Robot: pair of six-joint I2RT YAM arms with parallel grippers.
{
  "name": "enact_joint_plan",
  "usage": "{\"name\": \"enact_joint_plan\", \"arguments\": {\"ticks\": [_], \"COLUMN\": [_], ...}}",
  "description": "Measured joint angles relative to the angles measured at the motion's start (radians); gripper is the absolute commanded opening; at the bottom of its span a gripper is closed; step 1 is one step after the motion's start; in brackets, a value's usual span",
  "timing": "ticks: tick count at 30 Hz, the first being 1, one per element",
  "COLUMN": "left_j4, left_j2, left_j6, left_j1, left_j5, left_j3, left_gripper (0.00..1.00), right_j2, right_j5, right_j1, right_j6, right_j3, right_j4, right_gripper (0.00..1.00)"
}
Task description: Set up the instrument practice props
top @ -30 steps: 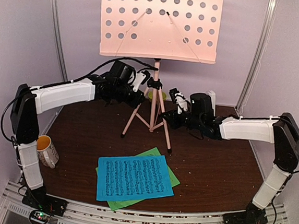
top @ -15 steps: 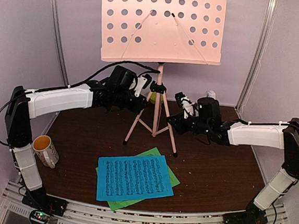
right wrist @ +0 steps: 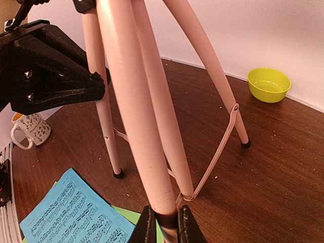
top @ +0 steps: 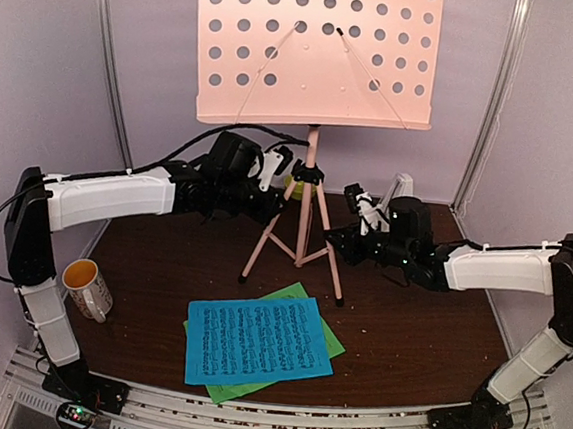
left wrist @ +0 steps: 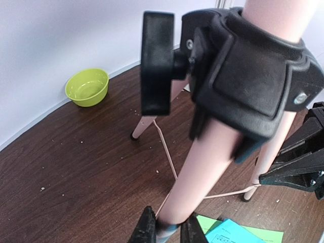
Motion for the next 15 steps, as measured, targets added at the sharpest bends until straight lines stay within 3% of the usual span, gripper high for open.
{"name": "enact_joint_plan", "arguments": {"ticks": [3,9,12,15], "left_j4": [0.016,0.010,-0.006,-0.012], "left_j2": [-0.005,-0.035,-0.061,-0.092], "left_j6": [0.000,-0.036,-0.051,-0.059], "left_j1": [0.000,0.006,0.014,0.017], "left_j5": [0.006,0.039,0.060,0.077], "left_j3": [-0.012,-0.055,-0.093,-0.124], "left_gripper": [0.13,0.57,0.77,0.82], "right_j2": [0.000,-0.025,-0.051,-0.082], "right_j5": [-0.001,0.005,0.019,0.035], "right_j1": [0.000,-0.001,-0.006,-0.007], "right_j6": [0.007,0.056,0.089,0.104], "right_j3": [-0.008,-0.039,-0.058,-0.067], "right_j4": [0.015,0.013,-0.011,-0.031], "right_gripper": [0.12,0.37,0.55,0.66]}}
